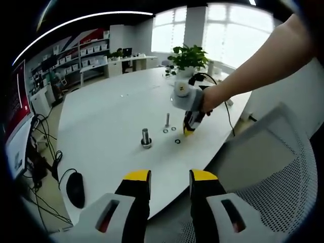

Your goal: Place the washer onto the threaded stud by aligning its center hole with the stud, sliding it down to the base, and recovering from edge contact or off-axis alignment until the washer reaches the visible bottom stop.

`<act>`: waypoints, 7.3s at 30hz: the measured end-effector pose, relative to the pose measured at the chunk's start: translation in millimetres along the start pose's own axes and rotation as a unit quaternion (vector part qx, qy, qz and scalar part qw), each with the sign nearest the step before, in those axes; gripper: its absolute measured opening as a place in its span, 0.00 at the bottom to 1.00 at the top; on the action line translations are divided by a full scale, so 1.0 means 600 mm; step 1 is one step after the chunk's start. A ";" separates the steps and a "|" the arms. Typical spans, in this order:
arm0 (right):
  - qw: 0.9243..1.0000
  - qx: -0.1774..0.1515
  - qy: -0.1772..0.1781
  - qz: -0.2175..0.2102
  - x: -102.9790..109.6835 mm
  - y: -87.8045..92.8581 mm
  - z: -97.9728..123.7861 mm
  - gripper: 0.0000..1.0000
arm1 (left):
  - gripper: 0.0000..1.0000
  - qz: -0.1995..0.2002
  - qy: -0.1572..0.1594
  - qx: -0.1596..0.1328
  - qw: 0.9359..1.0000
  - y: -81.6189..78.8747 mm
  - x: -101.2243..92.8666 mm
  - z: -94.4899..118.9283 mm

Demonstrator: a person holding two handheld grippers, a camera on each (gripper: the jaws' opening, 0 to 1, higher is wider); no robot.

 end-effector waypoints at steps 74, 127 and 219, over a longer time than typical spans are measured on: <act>0.998 -0.046 0.046 -0.012 -0.030 0.041 0.032 0.13 | 0.28 -0.006 -0.007 0.008 1.000 0.005 0.003 -0.001; 0.988 -0.108 0.091 0.059 -0.059 -0.103 0.104 0.14 | 0.28 -0.003 -0.001 0.006 1.000 0.005 0.002 -0.001; 0.997 -0.077 0.023 -0.005 -0.059 -0.058 0.006 0.19 | 0.28 -0.003 -0.012 0.026 1.000 0.015 0.010 -0.004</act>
Point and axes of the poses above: the point that each gripper's makers call its tool centre point, and the gripper's own axes: z roughly backward along the fingers, x roughly to its left, y roughly out of its underside, the point moved 2 cm from there along z, roughly backward along the fingers, and after that the axes turned 10 degrees about -y, right-handed, at the moved point
